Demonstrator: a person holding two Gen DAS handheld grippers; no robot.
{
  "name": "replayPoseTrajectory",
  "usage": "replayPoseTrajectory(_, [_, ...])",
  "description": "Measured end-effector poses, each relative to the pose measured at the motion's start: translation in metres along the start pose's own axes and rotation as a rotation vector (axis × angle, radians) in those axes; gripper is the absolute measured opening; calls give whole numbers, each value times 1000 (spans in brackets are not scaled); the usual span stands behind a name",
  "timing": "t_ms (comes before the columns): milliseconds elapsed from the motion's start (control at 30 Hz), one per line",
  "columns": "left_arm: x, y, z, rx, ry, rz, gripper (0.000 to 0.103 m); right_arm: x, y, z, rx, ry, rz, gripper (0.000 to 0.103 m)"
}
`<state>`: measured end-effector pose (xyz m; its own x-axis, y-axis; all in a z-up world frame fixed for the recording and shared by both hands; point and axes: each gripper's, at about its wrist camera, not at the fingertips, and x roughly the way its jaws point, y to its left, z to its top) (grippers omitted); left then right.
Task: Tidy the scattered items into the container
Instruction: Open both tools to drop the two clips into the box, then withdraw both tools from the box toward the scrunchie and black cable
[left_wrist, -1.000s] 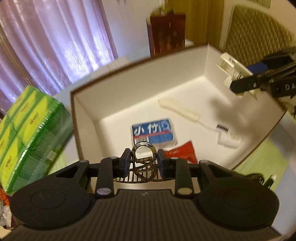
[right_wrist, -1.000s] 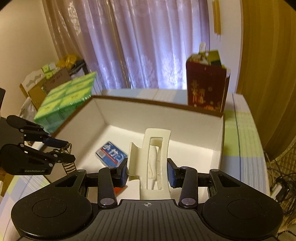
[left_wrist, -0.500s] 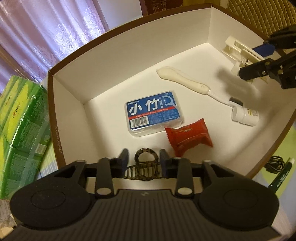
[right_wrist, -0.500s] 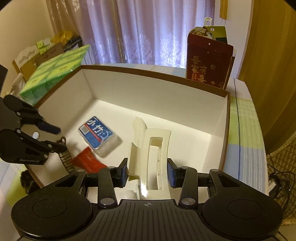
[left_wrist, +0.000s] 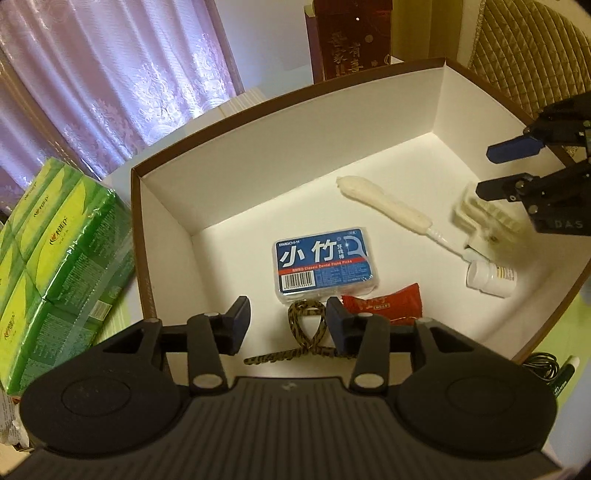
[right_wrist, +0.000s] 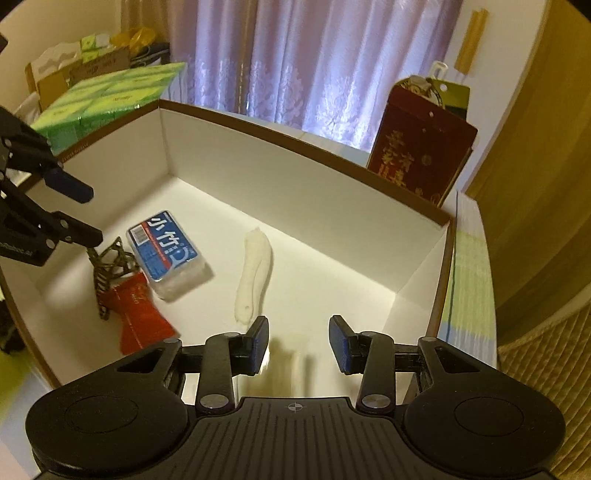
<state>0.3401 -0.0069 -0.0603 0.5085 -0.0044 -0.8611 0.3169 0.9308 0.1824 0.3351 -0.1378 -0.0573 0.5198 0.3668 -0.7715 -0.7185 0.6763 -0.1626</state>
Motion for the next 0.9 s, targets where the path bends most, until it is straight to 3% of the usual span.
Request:
replayPoseTrajectory(200, [-5, 0, -3, -19, -2, -6, 45, -10, 0, 2, -3, -20, 43, 46])
replayPoseTrajectory(233, [-6, 0, -3, -21, -2, -6, 48, -12, 1, 2, -5, -22, 52, 53])
replayPoseTrajectory(267, [-8, 0, -3, -23, -4, -4, 50, -17, 3, 1, -2, -41, 40, 91])
replayPoseTrajectory(300, [-9, 0, -4, -25, -8, -4, 51, -24, 5, -1, 0, -83, 18, 103])
replayPoseTrajectory(400, [-15, -1, -4, -32, -11, -1, 55, -37, 9, -1, -1, -97, 64, 103])
replayPoseTrajectory(567, [-28, -1, -4, -46, -22, 20, 79, -51, 15, -4, 44, -102, 77, 103])
replayPoseTrajectory(900, [-59, -5, -8, -76, -57, 44, 92, -80, 15, -16, 162, -117, 55, 103])
